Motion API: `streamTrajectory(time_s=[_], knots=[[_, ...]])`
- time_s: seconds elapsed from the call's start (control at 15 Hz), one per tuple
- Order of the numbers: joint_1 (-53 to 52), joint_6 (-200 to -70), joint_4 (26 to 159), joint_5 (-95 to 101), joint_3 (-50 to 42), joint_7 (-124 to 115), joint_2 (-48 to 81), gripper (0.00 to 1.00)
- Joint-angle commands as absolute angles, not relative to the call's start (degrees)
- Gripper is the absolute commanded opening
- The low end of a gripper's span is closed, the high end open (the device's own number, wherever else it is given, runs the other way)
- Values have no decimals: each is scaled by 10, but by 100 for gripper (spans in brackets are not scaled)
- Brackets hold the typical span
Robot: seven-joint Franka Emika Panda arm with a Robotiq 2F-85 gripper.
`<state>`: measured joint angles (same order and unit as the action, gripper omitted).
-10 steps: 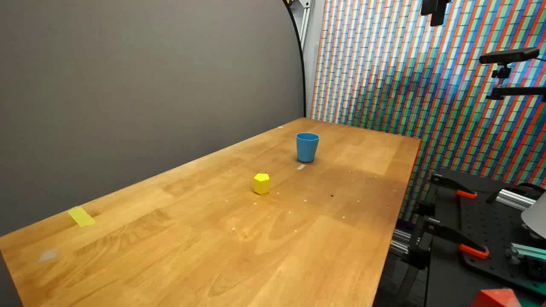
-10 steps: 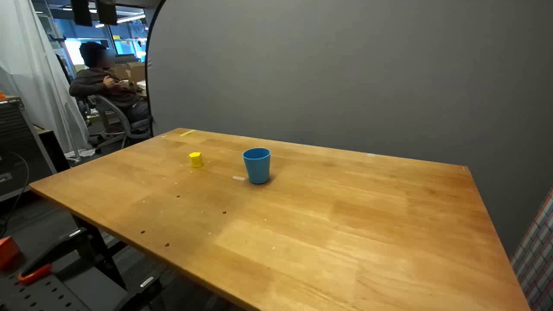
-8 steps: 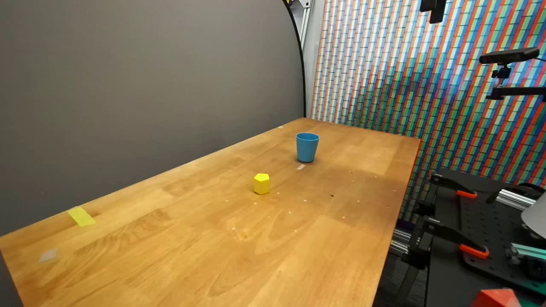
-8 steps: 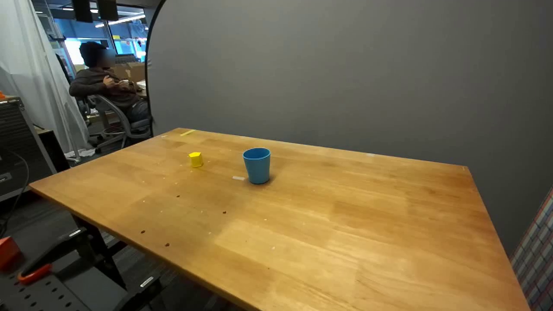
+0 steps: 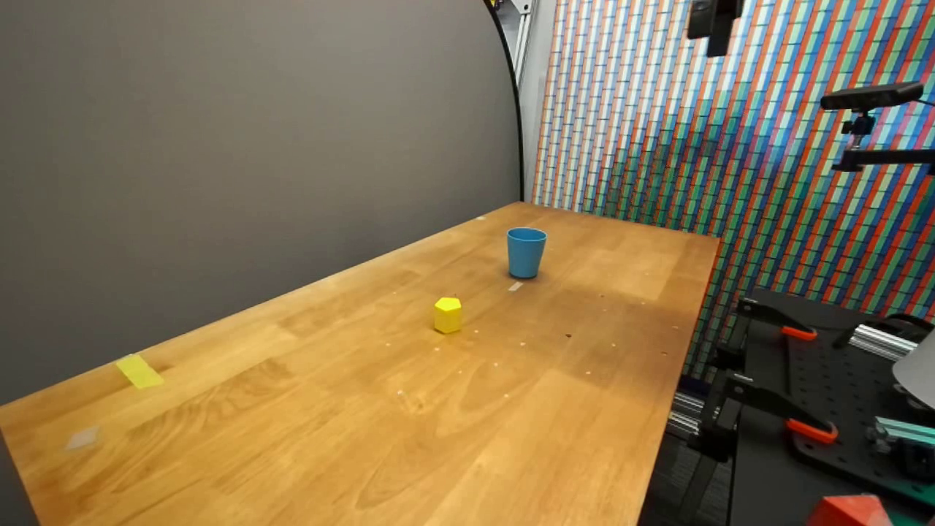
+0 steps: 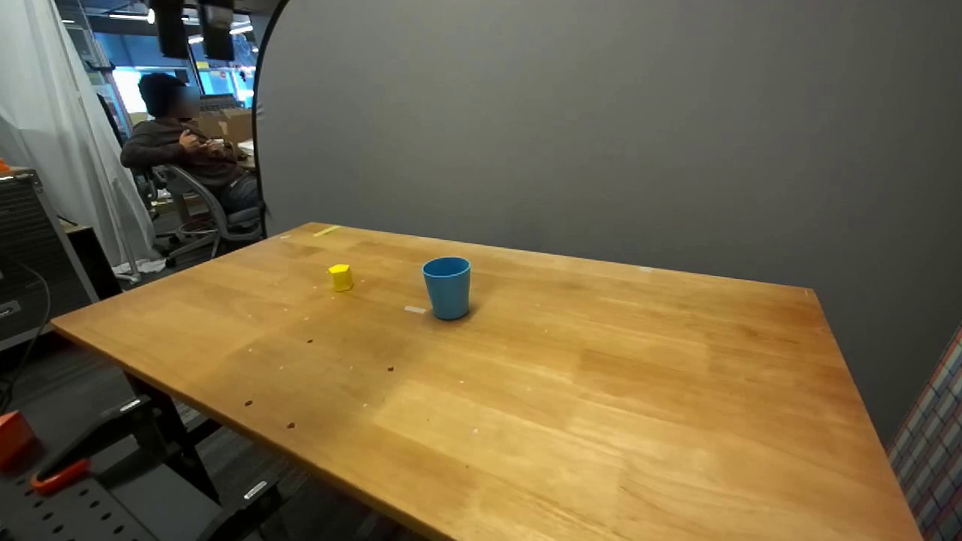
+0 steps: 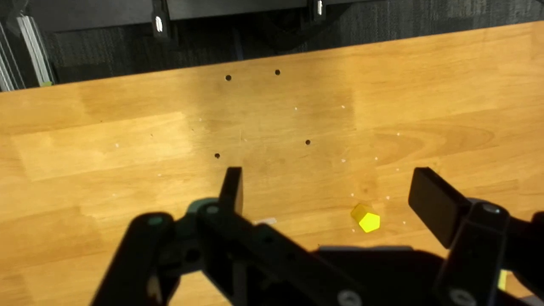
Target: Put the cube in the cup
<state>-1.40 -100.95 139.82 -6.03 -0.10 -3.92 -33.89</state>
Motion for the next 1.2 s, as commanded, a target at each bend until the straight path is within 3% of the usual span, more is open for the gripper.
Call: streamTrajectory(time_s=[0.0,0.53,1.13], knots=[[-37,-1089,1343,-96,28,-40,-200,100],[-97,-1219,1207,-65,104,-75,86,100],[-147,-1301,1058,46,72,-145,308,100]])
